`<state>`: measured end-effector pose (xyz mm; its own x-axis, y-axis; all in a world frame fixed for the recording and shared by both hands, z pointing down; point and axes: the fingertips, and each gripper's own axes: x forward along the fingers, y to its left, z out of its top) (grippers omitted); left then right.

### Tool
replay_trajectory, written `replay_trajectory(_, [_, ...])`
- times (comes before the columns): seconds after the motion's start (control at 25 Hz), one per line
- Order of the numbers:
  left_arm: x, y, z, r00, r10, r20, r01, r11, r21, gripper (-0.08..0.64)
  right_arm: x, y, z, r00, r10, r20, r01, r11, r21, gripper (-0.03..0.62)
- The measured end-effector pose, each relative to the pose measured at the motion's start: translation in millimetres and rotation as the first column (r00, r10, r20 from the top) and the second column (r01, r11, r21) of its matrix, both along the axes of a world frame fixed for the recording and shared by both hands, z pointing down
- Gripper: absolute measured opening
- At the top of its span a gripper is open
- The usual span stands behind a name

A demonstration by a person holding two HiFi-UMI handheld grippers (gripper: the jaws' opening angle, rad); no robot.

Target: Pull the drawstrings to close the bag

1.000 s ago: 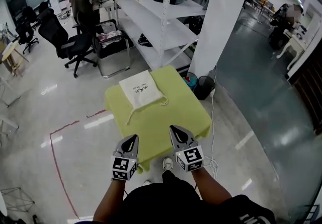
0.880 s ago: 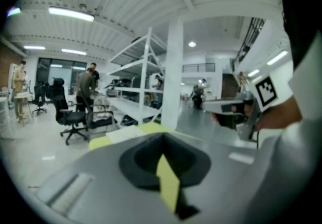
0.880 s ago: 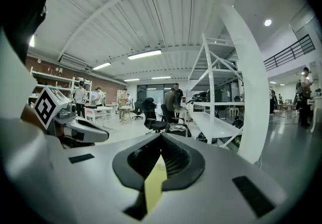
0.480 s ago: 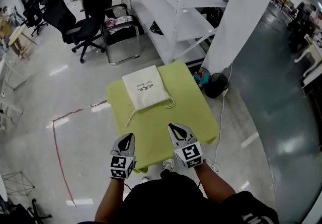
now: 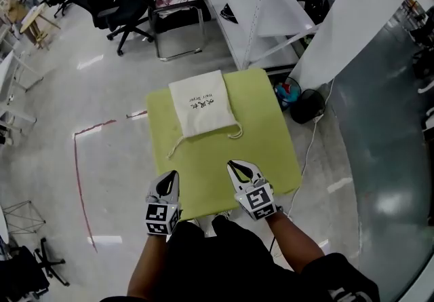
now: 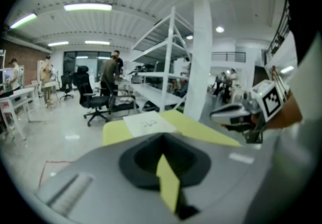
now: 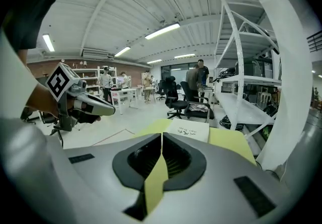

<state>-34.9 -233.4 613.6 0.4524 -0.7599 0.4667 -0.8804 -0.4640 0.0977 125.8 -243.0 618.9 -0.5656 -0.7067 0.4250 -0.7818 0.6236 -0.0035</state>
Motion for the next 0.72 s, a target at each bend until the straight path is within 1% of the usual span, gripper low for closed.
replay_trajectory(0.24, [8,-17,14,1.000,-0.008,0.009,0.008,1.000,-0.006,0.005,5,-11,18,1.000,0.017,0.004,-0.017,0.999,-0.045,-0.010])
replay_trajectory(0.52, [0,-23,46,1.000,-0.006,-0.008,0.005,0.998,-0.064,0.005,4,-17,39,0.999,0.044,-0.019,-0.045,0.994,-0.097,-0.010])
replay_trajectory(0.6, [-5,-29,54,1.000,-0.002,0.007,0.002,0.998,-0.068,0.005,7,-22,49,0.998,0.060,-0.033,-0.064,0.991,-0.120,-0.009])
replay_trajectory(0.72, [-17,-36,67,0.999,-0.019,0.029,0.022,0.996,-0.085,0.004,13,-25,67,0.996,0.074,-0.055,-0.081,0.984,-0.156,-0.009])
